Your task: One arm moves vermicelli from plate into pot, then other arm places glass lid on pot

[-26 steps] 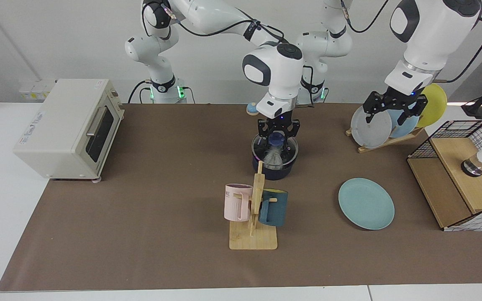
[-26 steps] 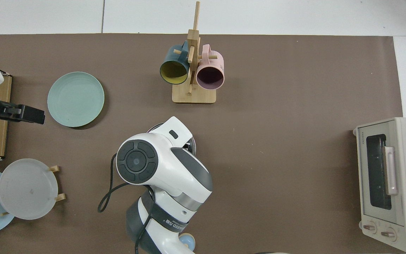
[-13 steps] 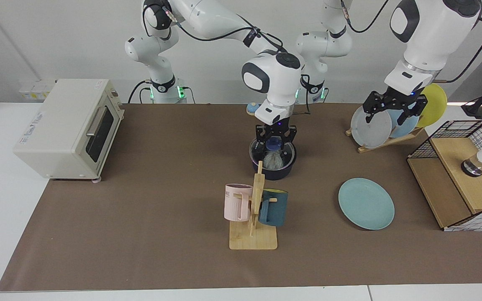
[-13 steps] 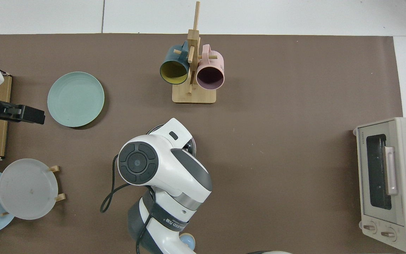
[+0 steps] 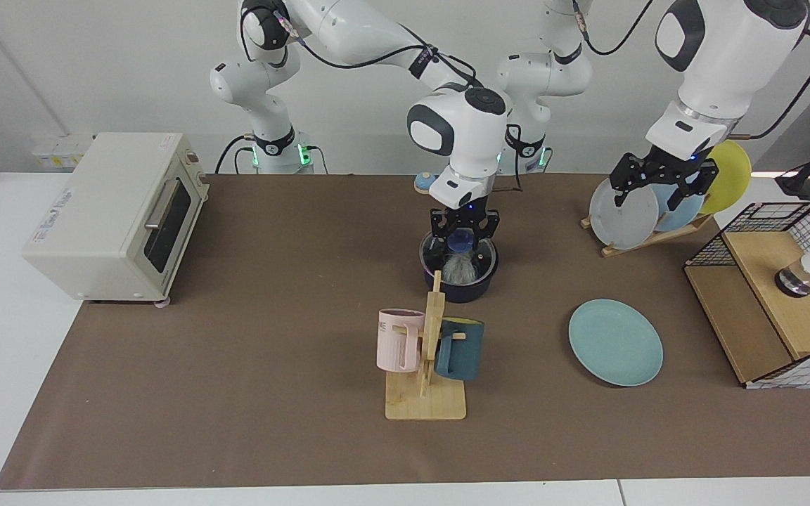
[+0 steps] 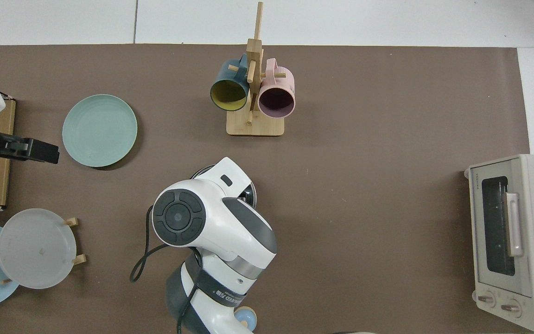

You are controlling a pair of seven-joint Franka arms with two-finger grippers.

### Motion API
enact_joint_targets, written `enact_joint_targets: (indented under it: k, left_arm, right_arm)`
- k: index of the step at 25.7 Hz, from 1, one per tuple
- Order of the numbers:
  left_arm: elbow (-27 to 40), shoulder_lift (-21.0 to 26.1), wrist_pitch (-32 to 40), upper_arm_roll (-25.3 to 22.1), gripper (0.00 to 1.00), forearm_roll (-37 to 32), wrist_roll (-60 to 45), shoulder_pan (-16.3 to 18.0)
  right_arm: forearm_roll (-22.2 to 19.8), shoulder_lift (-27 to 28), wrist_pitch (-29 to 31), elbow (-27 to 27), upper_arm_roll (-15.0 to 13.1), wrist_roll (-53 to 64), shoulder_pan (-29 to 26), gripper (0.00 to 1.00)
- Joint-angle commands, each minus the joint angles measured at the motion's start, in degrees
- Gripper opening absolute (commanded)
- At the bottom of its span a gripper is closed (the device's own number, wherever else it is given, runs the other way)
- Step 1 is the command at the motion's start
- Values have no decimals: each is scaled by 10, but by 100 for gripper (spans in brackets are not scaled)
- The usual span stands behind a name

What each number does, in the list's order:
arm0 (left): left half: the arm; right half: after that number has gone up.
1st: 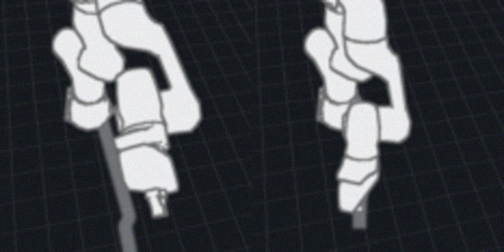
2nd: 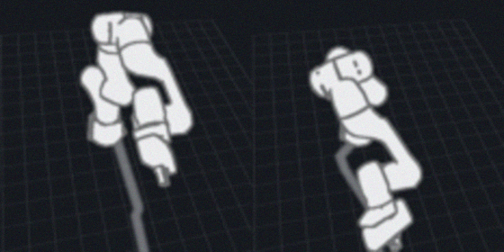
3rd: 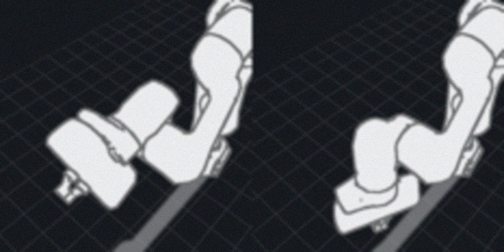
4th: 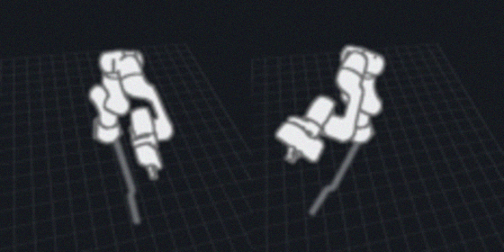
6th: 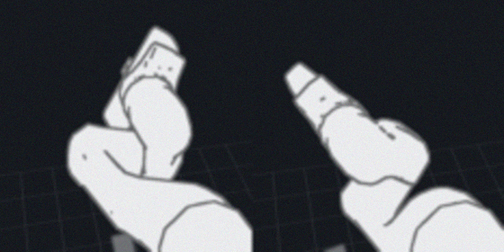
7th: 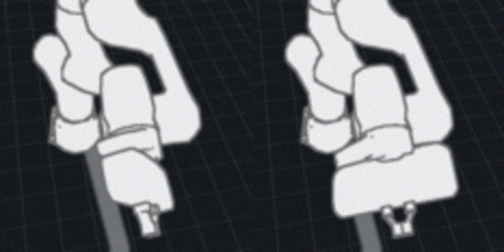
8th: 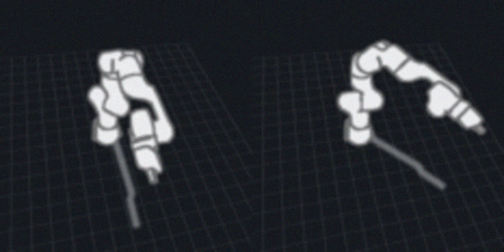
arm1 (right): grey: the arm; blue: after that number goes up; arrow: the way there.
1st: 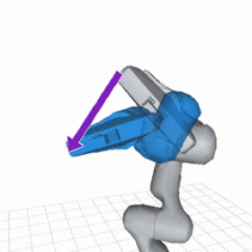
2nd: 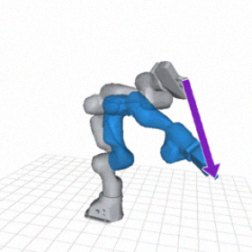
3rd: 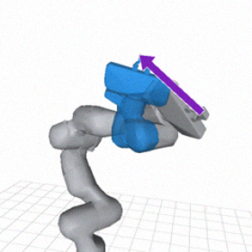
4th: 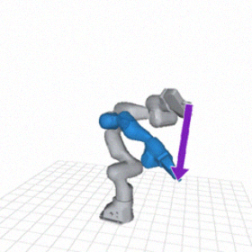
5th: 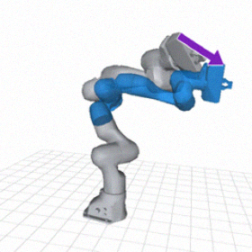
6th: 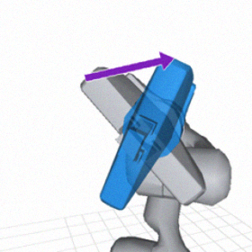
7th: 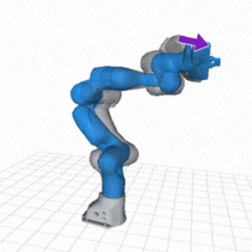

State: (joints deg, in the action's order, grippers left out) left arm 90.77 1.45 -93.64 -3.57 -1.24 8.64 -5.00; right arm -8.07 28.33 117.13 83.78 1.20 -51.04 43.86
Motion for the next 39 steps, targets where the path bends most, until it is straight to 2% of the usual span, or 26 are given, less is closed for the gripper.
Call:
enact_joint_targets:
  k: [1, 20, 21, 23, 24, 27, 28, 29, 39]
  left_arm:
    - [12, -15, 6, -7, 100, 9, 9, -5]
    - [12, -15, 6, -7, 100, 9, 9, -5]
    - [12, -15, 6, -7, 100, 9, 9, -5]
    - [12, -15, 6, -7, 100, 9, 9, -5]
    - [12, -15, 6, -7, 100, 9, 9, -5]
    - [15, -16, 6, -7, 100, 9, 9, -5]
    - [16, -16, 6, -7, 100, 9, 9, -5]
    - [16, -16, 6, -7, 100, 9, 9, -5]
    - [16, -16, 6, -7, 100, 9, 8, -5]
  right_arm:
    - [-5, -8, 2, 14, 3, -26, 8, 0]
    - [-8, -8, 12, 16, 3, -25, 3, 0]
    - [-8, -8, 12, 16, 3, -25, 3, 2]
    - [-7, -8, 12, 16, 3, -25, 3, 15]
    - [-7, -8, 12, 16, 3, -25, 2, 25]
    - [-5, -8, 12, 16, 3, -25, 2, 69]
    - [-5, -8, 12, 16, 3, -26, 2, 88]
    - [-5, -8, 12, 16, 3, -26, 2, 98]
    - [2, -29, -2, 11, -3, -23, -4, 99]
